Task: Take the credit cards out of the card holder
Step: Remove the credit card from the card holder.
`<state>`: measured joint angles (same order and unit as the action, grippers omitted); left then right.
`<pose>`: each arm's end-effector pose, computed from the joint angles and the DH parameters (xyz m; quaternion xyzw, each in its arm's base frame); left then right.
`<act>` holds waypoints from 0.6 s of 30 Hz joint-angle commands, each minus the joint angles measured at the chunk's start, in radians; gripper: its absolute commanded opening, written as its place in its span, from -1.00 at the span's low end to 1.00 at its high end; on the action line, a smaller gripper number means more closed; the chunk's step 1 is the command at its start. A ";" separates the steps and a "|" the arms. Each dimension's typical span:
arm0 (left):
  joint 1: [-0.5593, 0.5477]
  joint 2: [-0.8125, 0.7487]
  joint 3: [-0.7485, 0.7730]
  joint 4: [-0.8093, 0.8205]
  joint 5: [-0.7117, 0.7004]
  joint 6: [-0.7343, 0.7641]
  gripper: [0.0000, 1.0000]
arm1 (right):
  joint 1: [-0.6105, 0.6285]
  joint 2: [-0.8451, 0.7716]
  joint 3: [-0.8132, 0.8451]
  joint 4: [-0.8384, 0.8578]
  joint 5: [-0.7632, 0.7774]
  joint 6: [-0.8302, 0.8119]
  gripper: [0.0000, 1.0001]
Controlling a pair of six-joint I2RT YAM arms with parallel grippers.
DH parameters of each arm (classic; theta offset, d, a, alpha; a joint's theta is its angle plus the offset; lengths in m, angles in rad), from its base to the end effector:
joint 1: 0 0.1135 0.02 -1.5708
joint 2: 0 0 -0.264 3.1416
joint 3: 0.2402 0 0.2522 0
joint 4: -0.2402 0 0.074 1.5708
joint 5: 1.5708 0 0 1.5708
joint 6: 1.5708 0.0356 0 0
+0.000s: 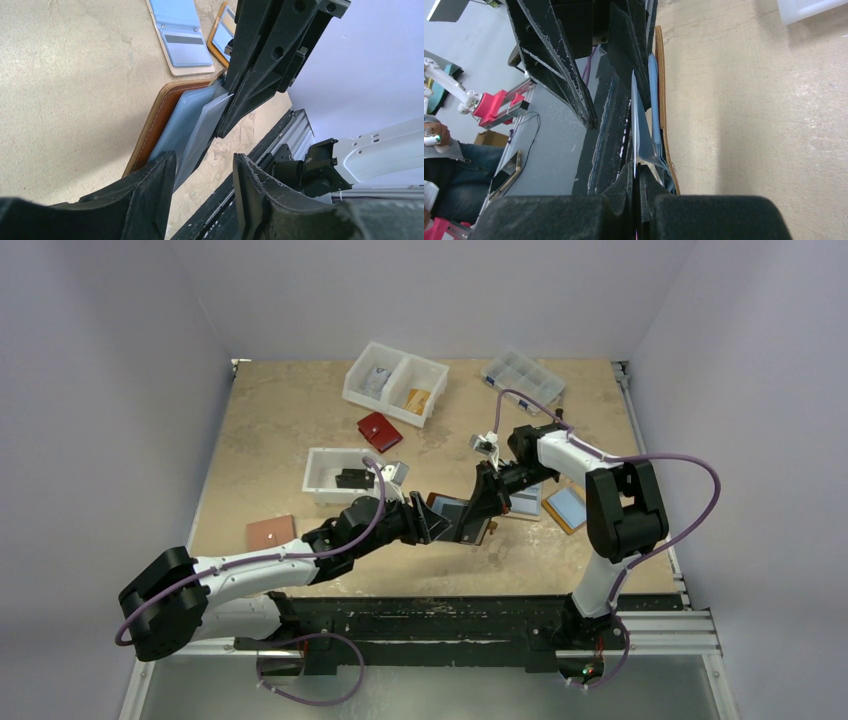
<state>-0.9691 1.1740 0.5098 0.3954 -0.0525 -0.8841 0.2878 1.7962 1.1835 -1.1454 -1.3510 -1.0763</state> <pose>0.1450 -0.2079 0.2241 0.0179 0.7952 -0.4718 0.3805 0.2765 0.1181 0.1987 -0.4444 0.6400 0.6028 0.1718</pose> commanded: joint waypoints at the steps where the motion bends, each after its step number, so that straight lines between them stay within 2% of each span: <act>1: 0.001 -0.023 -0.009 0.023 -0.006 -0.021 0.00 | -0.001 0.008 0.037 -0.030 -0.016 -0.033 -1.00; 6: 0.003 -0.031 -0.015 0.007 -0.018 -0.032 -0.01 | -0.001 0.011 0.039 -0.037 -0.016 -0.042 -1.00; 14: 0.003 -0.031 -0.017 -0.011 -0.034 -0.037 -0.15 | -0.001 0.009 0.039 -0.041 -0.014 -0.045 -1.00; 18: 0.003 -0.031 -0.018 -0.016 -0.037 -0.038 -0.33 | -0.001 0.009 0.039 -0.042 -0.013 -0.047 -1.00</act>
<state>-0.9691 1.1656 0.4953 0.3679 -0.0681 -0.9100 0.2878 1.8111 1.1908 -1.1641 -1.3464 -1.1007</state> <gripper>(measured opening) 0.359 0.023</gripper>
